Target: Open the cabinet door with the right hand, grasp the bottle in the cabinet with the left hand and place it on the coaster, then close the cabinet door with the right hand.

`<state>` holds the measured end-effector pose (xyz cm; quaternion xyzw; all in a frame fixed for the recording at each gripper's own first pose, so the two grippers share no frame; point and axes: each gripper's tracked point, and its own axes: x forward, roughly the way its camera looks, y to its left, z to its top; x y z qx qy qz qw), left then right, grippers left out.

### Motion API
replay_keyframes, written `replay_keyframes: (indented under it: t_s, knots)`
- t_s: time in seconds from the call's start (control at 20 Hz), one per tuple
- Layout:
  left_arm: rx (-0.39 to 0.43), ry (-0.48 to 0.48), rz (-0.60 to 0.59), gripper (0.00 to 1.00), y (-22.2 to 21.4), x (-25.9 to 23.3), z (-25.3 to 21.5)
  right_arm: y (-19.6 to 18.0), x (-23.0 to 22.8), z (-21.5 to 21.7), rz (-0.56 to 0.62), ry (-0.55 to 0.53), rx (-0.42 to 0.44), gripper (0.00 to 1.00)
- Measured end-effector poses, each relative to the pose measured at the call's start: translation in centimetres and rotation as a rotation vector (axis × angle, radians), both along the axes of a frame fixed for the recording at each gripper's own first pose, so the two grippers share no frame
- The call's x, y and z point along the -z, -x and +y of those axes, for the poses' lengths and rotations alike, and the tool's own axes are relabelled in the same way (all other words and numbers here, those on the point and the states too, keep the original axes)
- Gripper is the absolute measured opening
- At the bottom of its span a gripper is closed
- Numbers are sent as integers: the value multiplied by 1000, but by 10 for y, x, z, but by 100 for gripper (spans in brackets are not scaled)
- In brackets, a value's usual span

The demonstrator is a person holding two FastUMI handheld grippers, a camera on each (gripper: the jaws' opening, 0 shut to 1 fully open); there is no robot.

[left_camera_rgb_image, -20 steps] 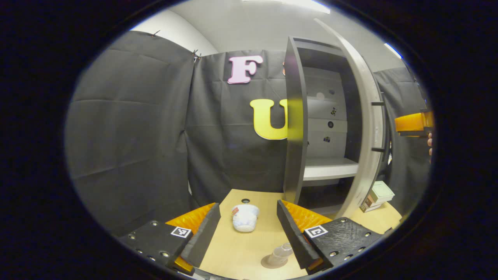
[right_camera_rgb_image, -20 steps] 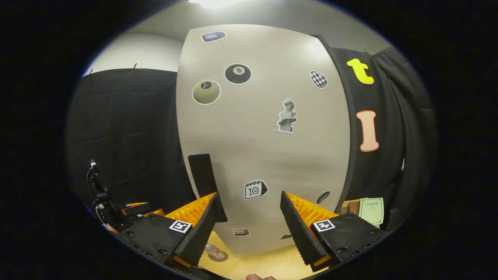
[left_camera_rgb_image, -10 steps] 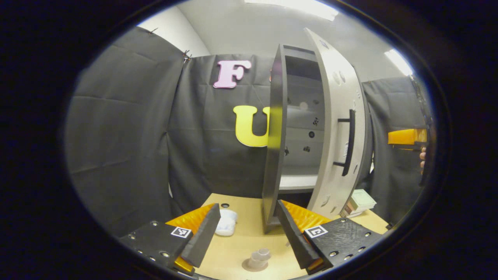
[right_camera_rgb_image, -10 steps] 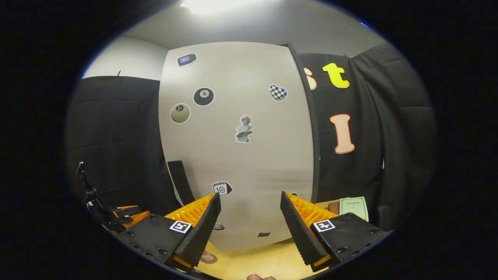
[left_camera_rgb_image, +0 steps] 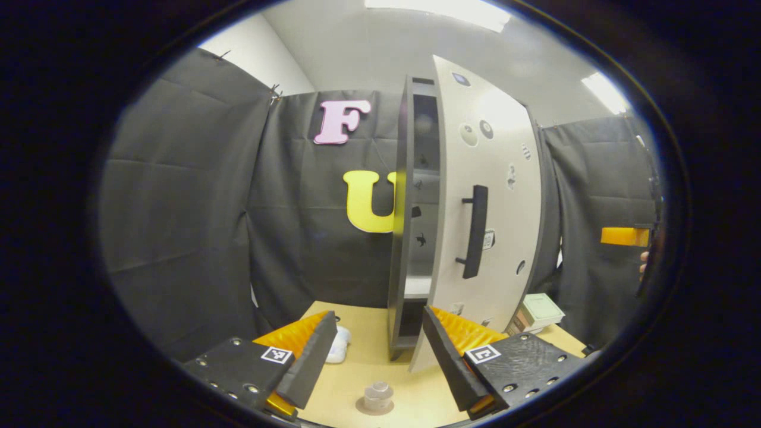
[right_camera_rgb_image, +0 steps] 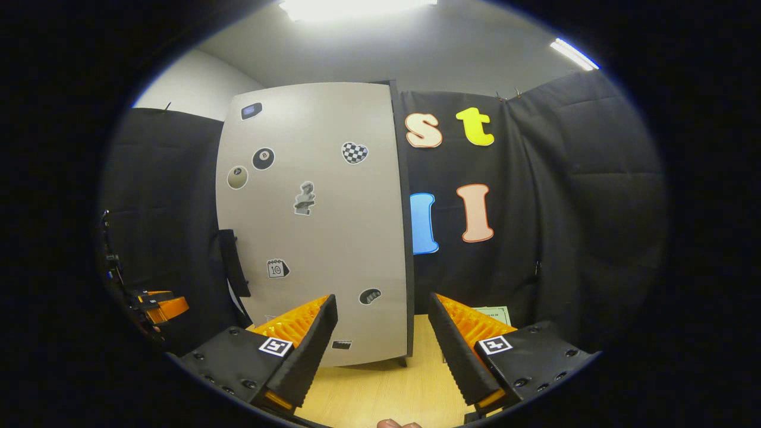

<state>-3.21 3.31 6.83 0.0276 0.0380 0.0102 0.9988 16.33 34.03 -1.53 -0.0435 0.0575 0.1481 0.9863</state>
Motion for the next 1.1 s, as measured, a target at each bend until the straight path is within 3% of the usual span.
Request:
replay_keyframes:
  t_s: [0.25,0.7,1.1]
  knots:
    - [9,-38,9,89,13,-5,-32,6,-1,-53,-63,22,56,98]
    - [-17,34,-19,89,52,2,-102,17,22,-124,-12,21,56,98]
    - [-40,-35,-1,88,61,4,-114,-5,29,-120,-9,-33,57,97]
